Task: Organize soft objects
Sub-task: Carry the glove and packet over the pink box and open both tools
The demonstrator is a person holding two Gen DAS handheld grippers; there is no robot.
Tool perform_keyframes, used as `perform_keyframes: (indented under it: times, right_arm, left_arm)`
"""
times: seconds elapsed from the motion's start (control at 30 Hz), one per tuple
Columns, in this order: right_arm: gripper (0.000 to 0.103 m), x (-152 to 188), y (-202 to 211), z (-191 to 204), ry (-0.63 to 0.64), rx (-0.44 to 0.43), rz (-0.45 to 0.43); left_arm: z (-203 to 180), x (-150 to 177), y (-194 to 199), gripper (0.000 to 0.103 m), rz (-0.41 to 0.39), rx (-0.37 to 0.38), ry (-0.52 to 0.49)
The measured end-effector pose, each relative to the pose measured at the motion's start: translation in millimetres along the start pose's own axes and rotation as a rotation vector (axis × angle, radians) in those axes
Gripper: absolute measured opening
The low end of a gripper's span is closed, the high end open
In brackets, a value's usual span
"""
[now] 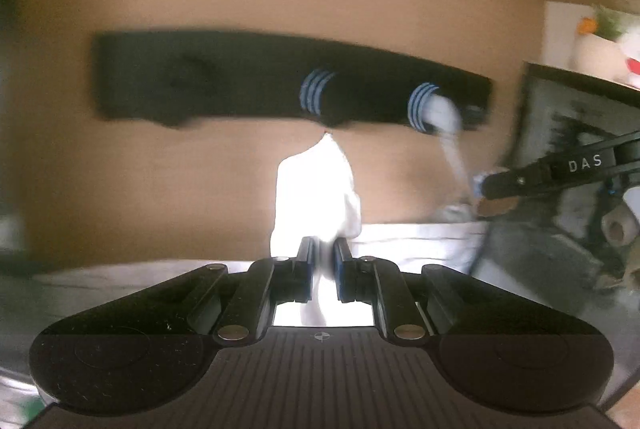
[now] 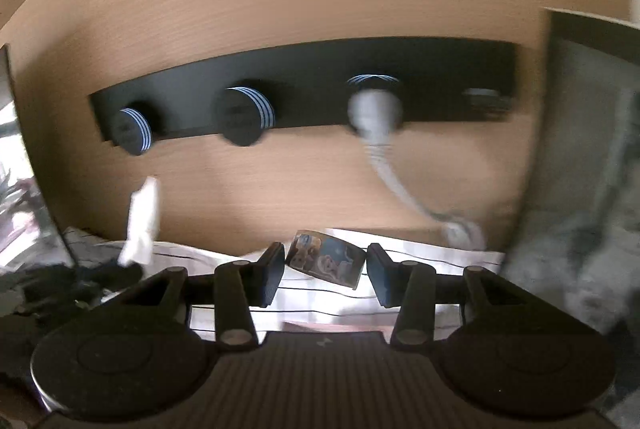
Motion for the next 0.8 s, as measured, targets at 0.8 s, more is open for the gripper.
perform_keyframes:
  times: [0.8]
  right_arm:
    - [0.045,139.1,-87.6,-46.7,-0.221,-0.056,0.302]
  left_arm:
    - [-51.2,132.7,-13.0,0.022,0.293,0.112,0.218]
Point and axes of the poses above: each gripper's, at about its wrist camera, not at the fingertips, and y roughly against the way its jaws point, z to its left, x to its underside, the point moved 10 cm from there along -y, roughly the way its jaws point, and after that the axes turned 6 degrees about -z, right-handed, at the moved point
